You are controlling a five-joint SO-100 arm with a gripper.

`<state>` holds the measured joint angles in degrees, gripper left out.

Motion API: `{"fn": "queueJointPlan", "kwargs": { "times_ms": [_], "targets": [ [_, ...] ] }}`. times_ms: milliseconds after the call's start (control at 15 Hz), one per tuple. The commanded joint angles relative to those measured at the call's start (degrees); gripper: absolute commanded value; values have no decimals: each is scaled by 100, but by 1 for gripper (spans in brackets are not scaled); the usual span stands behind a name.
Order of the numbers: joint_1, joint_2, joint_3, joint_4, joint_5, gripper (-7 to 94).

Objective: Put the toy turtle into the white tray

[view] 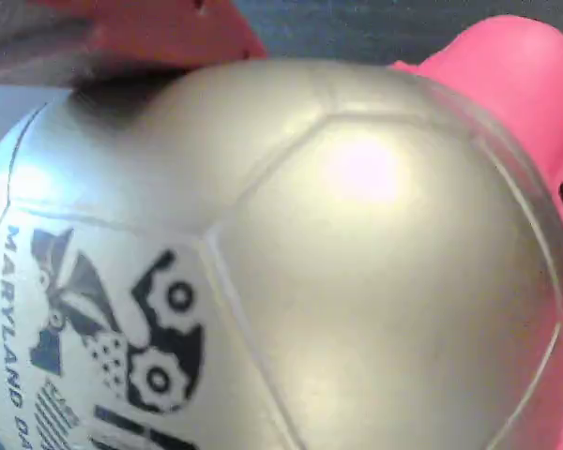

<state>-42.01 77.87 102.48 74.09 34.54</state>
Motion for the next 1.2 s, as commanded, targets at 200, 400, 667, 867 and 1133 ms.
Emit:
{"fn": "queueJointPlan", "kwargs": {
  "times_ms": [200,400,667,867,1133],
  "targets": [
    [448,791,-703,844,-167,-3],
    [1081,1239,-1617,1986,-677,-3],
    [2303,1846,-2285,2575,-1802,-3],
    [3524,1925,-2883,2830,-2777,-3],
    [5379,1450,-4236,2874,-3393,-3]
  ]
}}
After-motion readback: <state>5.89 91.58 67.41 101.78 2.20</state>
